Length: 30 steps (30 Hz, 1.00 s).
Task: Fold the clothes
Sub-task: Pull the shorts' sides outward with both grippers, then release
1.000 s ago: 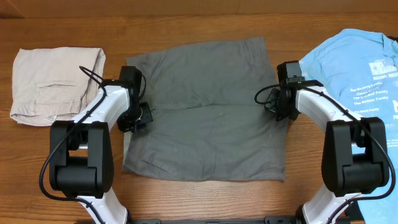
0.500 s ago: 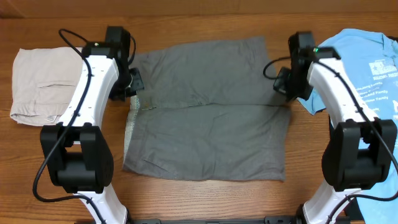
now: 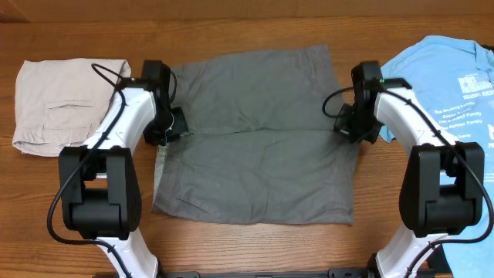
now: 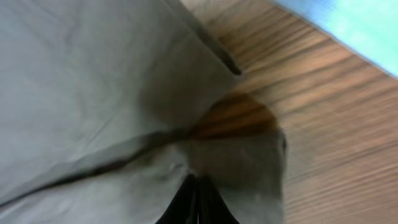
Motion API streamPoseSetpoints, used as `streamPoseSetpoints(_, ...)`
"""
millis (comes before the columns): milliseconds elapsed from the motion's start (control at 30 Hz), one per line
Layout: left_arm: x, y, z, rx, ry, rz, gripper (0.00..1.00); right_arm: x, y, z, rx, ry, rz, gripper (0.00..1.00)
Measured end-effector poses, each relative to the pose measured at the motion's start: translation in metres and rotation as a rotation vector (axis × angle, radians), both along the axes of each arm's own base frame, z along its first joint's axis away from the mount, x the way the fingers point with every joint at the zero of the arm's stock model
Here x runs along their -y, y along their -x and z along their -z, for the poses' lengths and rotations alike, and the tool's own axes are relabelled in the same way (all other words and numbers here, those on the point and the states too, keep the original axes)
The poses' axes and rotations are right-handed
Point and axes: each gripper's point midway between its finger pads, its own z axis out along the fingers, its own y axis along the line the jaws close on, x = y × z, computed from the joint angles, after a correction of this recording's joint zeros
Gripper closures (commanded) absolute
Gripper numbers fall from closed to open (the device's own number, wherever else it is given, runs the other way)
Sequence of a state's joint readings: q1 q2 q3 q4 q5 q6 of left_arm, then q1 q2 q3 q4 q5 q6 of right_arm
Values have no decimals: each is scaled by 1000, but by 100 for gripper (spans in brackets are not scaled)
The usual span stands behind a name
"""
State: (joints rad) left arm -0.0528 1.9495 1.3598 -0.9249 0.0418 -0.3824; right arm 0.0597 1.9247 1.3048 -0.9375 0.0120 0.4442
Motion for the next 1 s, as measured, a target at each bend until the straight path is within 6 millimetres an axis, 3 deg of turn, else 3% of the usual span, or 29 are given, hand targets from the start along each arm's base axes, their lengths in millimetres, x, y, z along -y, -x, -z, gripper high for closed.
streamPoseSetpoints(200,1,-1,26,50,10,0,96,-3,3,21,33,-21,-2,96)
streamPoseSetpoints(700,-5,-28,26,243,-39,-4,96,-8,-32,22,248,-49,-7,96)
streamPoseSetpoints(1000,-9,-50,25,330,-65,-12,90,-12,-52,20,335,-68,-14,88)
